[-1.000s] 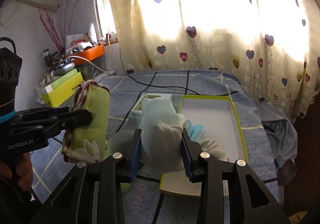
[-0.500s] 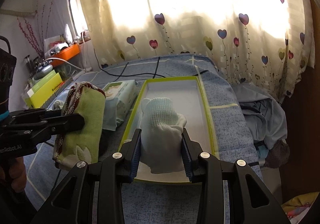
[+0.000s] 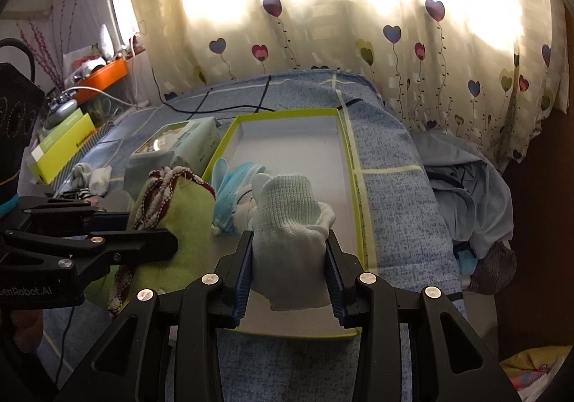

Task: Organize soft objects
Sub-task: 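Carry the green towel and white mitten over the white tray, then lower the green towel with the left tool while the right tool lowers the mitten into the tray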

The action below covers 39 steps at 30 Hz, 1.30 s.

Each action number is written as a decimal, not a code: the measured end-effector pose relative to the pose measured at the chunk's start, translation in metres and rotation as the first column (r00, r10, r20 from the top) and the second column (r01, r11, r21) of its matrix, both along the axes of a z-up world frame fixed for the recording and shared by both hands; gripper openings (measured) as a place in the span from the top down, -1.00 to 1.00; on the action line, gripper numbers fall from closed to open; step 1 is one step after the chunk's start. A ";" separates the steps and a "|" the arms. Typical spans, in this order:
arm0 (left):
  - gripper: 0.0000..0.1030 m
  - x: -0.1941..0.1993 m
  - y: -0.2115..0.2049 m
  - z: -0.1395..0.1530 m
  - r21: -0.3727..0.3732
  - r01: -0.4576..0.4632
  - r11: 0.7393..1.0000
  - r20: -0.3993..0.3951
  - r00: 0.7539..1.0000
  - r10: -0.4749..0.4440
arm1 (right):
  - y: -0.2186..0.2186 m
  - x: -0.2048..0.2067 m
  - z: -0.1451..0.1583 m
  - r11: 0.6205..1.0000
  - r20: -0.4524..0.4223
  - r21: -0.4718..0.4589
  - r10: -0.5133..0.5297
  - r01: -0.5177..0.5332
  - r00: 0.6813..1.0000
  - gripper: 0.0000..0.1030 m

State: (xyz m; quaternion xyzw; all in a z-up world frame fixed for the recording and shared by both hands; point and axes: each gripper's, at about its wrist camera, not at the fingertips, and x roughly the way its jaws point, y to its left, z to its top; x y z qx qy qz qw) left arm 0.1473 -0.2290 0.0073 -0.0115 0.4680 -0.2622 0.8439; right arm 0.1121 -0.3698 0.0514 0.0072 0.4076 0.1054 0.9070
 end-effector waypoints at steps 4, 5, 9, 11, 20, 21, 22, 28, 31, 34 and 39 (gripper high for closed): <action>0.43 0.013 -0.003 -0.005 0.010 -0.018 1.000 -0.018 1.000 0.018 | -0.001 0.014 -0.001 1.000 0.007 0.004 0.001 -0.001 1.000 0.32; 0.43 0.015 -0.004 -0.006 0.015 -0.022 1.000 -0.020 1.000 0.023 | -0.002 0.018 -0.001 1.000 0.009 0.006 0.001 -0.001 1.000 0.32; 0.43 0.029 -0.009 -0.012 0.038 -0.041 0.998 -0.024 0.999 0.042 | -0.003 0.028 0.000 1.000 0.017 0.011 -0.002 0.002 1.000 0.32; 0.43 0.034 -0.010 -0.014 0.048 -0.052 0.998 -0.021 0.998 0.053 | -0.005 0.030 0.001 1.000 0.021 0.015 -0.002 0.002 1.000 0.32; 0.43 0.047 -0.013 -0.016 0.057 -0.066 0.996 0.003 0.998 0.066 | -0.013 0.006 0.002 1.000 0.012 0.003 -0.019 0.019 1.000 0.32; 0.43 0.048 -0.013 -0.016 0.056 -0.065 0.996 0.005 0.998 0.065 | -0.014 0.003 0.000 1.000 0.007 0.002 -0.020 0.020 1.000 0.32; 0.43 0.048 -0.013 -0.016 0.056 -0.064 0.996 0.006 0.998 0.064 | -0.013 0.001 -0.002 1.000 -0.002 -0.001 -0.022 0.022 1.000 0.32; 0.29 0.047 -0.009 -0.013 0.026 -0.044 0.999 0.011 0.999 0.043 | -0.004 0.012 -0.021 1.000 -0.049 0.002 -0.007 0.007 0.999 0.32; 0.18 0.042 -0.006 -0.005 0.026 -0.059 0.998 0.057 0.997 0.057 | 0.000 0.025 -0.024 1.000 -0.045 0.001 0.001 -0.001 0.999 0.32; 0.16 0.040 0.000 0.003 0.009 -0.070 0.998 0.082 0.994 0.069 | 0.000 0.037 -0.026 1.000 -0.049 0.003 -0.011 0.011 0.999 0.32; 0.16 0.037 0.009 0.011 -0.006 -0.082 0.997 0.106 0.991 0.082 | -0.005 0.036 -0.020 0.999 -0.036 0.017 -0.033 0.034 0.999 0.07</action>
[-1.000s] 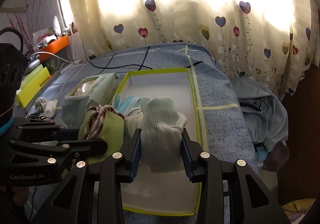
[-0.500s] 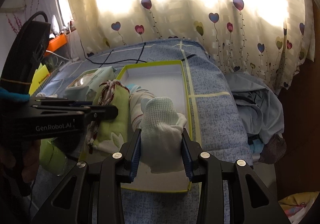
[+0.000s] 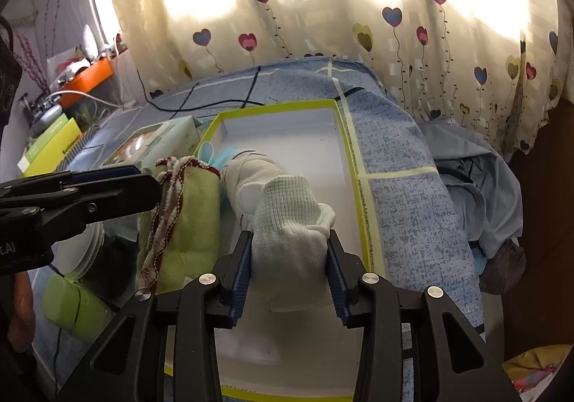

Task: Organize soft objects
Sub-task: 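Lower the green towel with the left tool while the right tool lowers the mitten into the tray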

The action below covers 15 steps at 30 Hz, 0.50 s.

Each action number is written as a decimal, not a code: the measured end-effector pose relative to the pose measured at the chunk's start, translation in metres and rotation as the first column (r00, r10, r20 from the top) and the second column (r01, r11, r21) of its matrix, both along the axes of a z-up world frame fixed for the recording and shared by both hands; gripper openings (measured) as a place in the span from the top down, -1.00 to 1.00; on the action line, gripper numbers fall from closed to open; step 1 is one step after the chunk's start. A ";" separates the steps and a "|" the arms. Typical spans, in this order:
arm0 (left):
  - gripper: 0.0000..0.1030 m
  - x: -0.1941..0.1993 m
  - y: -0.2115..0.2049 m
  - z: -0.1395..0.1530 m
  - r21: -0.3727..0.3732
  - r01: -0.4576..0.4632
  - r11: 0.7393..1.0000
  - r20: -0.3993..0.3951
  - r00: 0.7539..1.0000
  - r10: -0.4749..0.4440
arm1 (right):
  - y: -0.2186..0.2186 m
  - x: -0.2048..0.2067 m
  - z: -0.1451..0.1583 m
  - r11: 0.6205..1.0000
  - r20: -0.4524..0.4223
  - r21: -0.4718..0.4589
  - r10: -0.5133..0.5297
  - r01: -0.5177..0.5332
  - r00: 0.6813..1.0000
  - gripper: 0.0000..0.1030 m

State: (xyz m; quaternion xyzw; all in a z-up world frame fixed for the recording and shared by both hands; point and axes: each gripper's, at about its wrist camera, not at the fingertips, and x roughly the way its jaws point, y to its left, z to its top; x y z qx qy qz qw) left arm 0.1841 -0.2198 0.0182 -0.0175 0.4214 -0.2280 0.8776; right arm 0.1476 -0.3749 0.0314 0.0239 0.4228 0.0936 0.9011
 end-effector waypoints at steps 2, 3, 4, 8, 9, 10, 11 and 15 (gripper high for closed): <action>0.16 -0.001 0.003 0.003 -0.007 0.001 1.000 0.005 1.000 -0.001 | -0.001 -0.006 0.006 1.000 0.020 -0.002 -0.008 0.008 1.000 -0.17; 0.16 -0.003 0.004 0.004 -0.008 0.005 1.000 0.007 1.000 -0.005 | -0.001 -0.009 0.010 1.000 0.031 -0.003 -0.008 0.008 0.999 -0.17; 0.16 -0.005 0.005 0.005 -0.012 0.010 1.000 0.009 1.000 -0.010 | -0.002 -0.012 0.013 1.000 0.038 -0.004 -0.011 0.011 0.999 -0.17; 0.16 -0.016 0.011 0.012 -0.032 0.024 0.999 0.030 0.999 -0.023 | -0.001 -0.025 0.027 1.000 0.070 0.002 -0.022 0.022 0.997 -0.18; 0.16 -0.020 0.014 0.015 -0.038 0.029 0.999 0.041 0.999 -0.027 | 0.000 -0.028 0.029 1.000 0.075 0.004 -0.023 0.023 0.997 -0.18; 0.16 -0.024 0.016 0.018 -0.040 0.031 0.999 0.050 0.998 -0.029 | 0.002 -0.031 0.032 1.000 0.080 0.006 -0.022 0.021 0.997 -0.18; 0.16 -0.028 0.017 0.019 -0.039 0.031 0.999 0.058 0.998 -0.029 | 0.003 -0.034 0.034 1.000 0.085 0.008 -0.018 0.018 0.996 -0.18; 0.16 -0.040 0.026 0.026 -0.033 0.018 0.999 0.086 0.996 -0.015 | 0.014 -0.046 0.044 1.000 0.105 0.012 -0.004 0.003 0.995 -0.18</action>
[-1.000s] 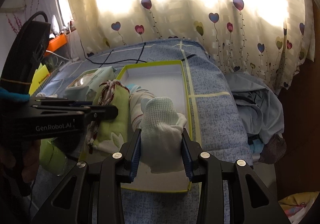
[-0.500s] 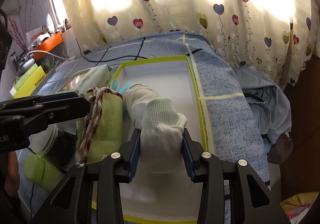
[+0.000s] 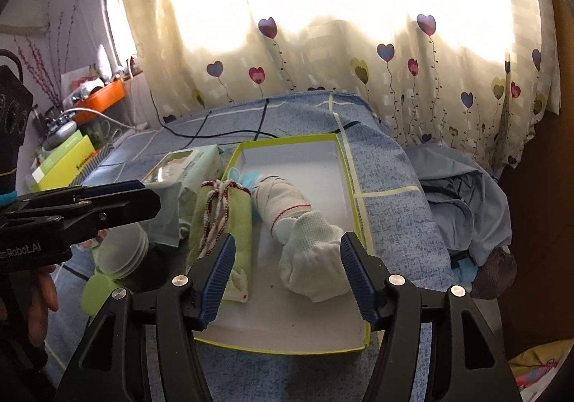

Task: Organize soft objects
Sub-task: 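Lower the green towel with the left tool while the right tool lowers the mitten into the tray, then move the left tool toward the clear plastic bag while the right tool approaches the green cloth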

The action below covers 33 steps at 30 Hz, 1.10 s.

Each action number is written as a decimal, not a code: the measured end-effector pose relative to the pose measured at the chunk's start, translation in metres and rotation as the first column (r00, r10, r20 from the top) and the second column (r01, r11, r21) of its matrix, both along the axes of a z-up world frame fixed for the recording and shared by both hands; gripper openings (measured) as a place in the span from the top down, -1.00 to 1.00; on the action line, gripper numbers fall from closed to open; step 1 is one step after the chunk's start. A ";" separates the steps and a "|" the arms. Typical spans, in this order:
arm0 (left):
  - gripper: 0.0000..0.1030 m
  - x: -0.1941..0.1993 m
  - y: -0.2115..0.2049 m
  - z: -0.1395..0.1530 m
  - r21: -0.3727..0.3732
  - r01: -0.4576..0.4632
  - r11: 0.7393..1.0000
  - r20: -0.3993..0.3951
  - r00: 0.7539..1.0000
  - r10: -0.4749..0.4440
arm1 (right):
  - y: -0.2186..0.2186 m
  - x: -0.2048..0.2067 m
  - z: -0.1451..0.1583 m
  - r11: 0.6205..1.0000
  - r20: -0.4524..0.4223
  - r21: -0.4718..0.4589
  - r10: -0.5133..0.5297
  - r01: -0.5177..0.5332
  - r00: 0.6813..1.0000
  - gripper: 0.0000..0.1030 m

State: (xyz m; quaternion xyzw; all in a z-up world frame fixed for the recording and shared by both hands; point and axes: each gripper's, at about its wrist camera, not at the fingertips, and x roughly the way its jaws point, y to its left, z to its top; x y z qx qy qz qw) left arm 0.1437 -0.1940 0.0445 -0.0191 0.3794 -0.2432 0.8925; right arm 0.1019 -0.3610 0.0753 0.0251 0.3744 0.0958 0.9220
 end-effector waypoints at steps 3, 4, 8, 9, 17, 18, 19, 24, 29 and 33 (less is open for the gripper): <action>0.16 -0.010 0.008 0.004 0.007 -0.010 1.000 0.014 1.000 0.010 | 0.008 -0.009 0.006 1.000 0.012 -0.001 0.011 -0.011 1.000 -0.19; 0.16 -0.013 0.011 0.005 0.010 -0.012 1.000 0.019 1.000 0.012 | 0.012 -0.011 0.008 1.000 0.015 -0.002 0.015 -0.015 1.000 -0.19; 0.16 -0.026 0.025 0.009 0.019 -0.036 0.999 0.030 0.999 0.036 | 0.029 -0.020 0.015 0.999 0.023 -0.012 0.048 -0.047 0.999 -0.19; 0.16 -0.028 0.029 0.009 0.016 -0.041 0.999 0.031 0.999 0.041 | 0.032 -0.022 0.016 0.998 0.025 -0.015 0.055 -0.054 0.998 -0.19; 0.16 -0.044 0.061 0.015 -0.003 -0.085 0.996 0.059 0.995 0.085 | 0.066 -0.033 0.029 0.992 0.045 -0.034 0.123 -0.122 0.991 -0.19; 0.16 -0.046 0.065 0.016 -0.005 -0.091 0.996 0.062 0.994 0.091 | 0.070 -0.033 0.030 0.991 0.045 -0.036 0.132 -0.130 0.990 -0.19; 0.16 -0.047 0.068 0.016 -0.004 -0.098 0.995 0.064 0.993 0.098 | 0.073 -0.033 0.031 0.990 0.044 -0.038 0.139 -0.138 0.989 -0.19; 0.16 -0.050 0.081 0.015 -0.002 -0.125 0.992 0.064 0.990 0.125 | 0.087 -0.032 0.033 0.985 0.039 -0.043 0.171 -0.169 0.985 -0.19; 0.16 -0.049 0.090 0.012 -0.002 -0.144 0.990 0.058 0.988 0.144 | 0.099 -0.031 0.032 0.981 0.031 -0.044 0.193 -0.191 0.981 -0.19; 0.16 -0.049 0.097 0.010 -0.001 -0.160 0.987 0.057 0.985 0.160 | 0.104 -0.029 0.031 0.978 0.027 -0.042 0.203 -0.202 0.979 -0.19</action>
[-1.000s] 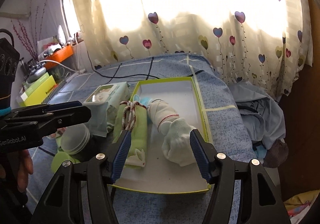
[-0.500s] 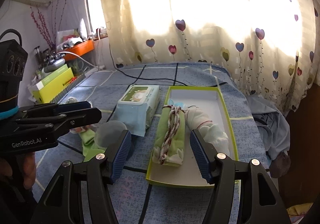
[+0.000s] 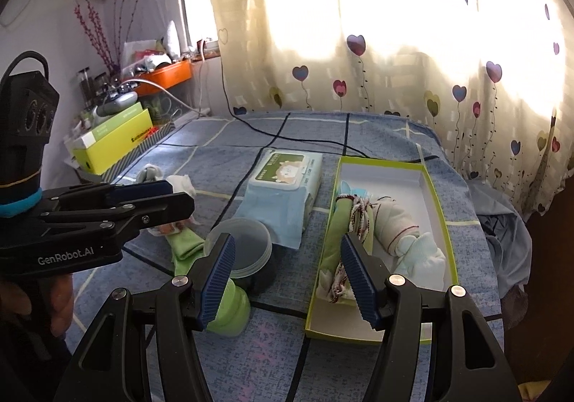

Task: Organize soft objects
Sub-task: 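Move the left tool toward the clear plastic bag while the right tool approaches the green cloth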

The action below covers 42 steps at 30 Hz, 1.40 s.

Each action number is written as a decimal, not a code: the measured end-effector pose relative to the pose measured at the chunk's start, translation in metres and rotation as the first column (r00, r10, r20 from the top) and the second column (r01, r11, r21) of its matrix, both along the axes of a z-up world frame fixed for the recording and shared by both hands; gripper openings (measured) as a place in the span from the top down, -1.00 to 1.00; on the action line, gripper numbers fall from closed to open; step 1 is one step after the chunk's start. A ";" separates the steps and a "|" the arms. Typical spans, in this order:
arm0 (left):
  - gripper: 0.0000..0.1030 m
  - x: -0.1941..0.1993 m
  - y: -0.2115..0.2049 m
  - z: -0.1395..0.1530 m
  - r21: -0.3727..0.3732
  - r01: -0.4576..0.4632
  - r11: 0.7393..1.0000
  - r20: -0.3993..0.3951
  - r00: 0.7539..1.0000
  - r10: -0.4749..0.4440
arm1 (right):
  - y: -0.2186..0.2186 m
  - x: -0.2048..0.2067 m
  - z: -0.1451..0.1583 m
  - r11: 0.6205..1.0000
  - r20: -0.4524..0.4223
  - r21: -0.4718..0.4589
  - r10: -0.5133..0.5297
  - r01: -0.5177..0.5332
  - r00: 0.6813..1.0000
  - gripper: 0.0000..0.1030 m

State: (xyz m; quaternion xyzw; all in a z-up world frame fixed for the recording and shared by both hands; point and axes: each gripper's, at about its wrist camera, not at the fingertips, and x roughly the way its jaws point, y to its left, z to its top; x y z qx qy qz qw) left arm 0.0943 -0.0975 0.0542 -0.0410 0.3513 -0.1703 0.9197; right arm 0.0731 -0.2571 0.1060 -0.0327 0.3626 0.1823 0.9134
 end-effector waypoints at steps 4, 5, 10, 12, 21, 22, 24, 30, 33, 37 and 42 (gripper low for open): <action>0.16 0.000 0.005 -0.002 -0.001 -0.012 1.000 -0.005 1.000 0.012 | 0.004 0.001 -0.001 1.000 -0.003 0.001 0.008 -0.008 1.000 -0.19; 0.16 0.000 0.006 -0.004 -0.002 -0.014 1.000 -0.008 1.000 0.014 | 0.006 0.001 -0.001 1.000 -0.004 0.001 0.010 -0.010 1.000 -0.19; 0.16 -0.001 0.020 -0.012 -0.017 -0.037 0.999 -0.028 0.999 0.037 | 0.017 0.001 -0.003 0.999 -0.010 -0.004 0.035 -0.035 0.999 -0.19; 0.16 -0.002 0.028 -0.016 -0.021 -0.054 0.998 -0.039 0.998 0.053 | 0.020 0.001 -0.004 0.999 -0.014 -0.003 0.044 -0.044 0.999 -0.19; 0.16 0.001 0.060 -0.030 -0.034 -0.135 0.990 -0.073 0.989 0.132 | 0.029 0.006 -0.009 0.998 -0.025 0.005 0.068 -0.068 0.997 -0.19; 0.16 0.001 0.063 -0.032 -0.038 -0.141 0.989 -0.079 0.987 0.137 | 0.031 0.006 -0.010 0.998 -0.026 0.005 0.070 -0.069 0.997 -0.19; 0.16 0.001 0.068 -0.037 -0.043 -0.151 0.988 -0.093 0.985 0.147 | 0.031 0.008 -0.012 0.997 -0.032 0.006 0.073 -0.073 0.997 -0.19; 0.16 0.001 0.071 -0.057 -0.039 -0.149 0.988 -0.137 0.980 0.142 | 0.034 0.012 -0.018 0.996 -0.050 0.009 0.085 -0.084 0.995 -0.19; 0.16 0.003 0.080 -0.065 -0.035 -0.180 0.983 -0.152 0.973 0.173 | 0.035 0.014 -0.021 0.996 -0.057 0.009 0.089 -0.089 0.994 -0.19; 0.16 0.007 0.094 -0.073 -0.031 -0.227 0.973 -0.170 0.961 0.219 | 0.035 0.018 -0.025 0.996 -0.066 0.011 0.093 -0.092 0.993 -0.19; 0.16 0.018 0.101 -0.072 -0.010 -0.263 0.965 -0.152 0.954 0.258 | 0.038 0.021 -0.029 0.995 -0.075 0.011 0.101 -0.101 0.992 -0.19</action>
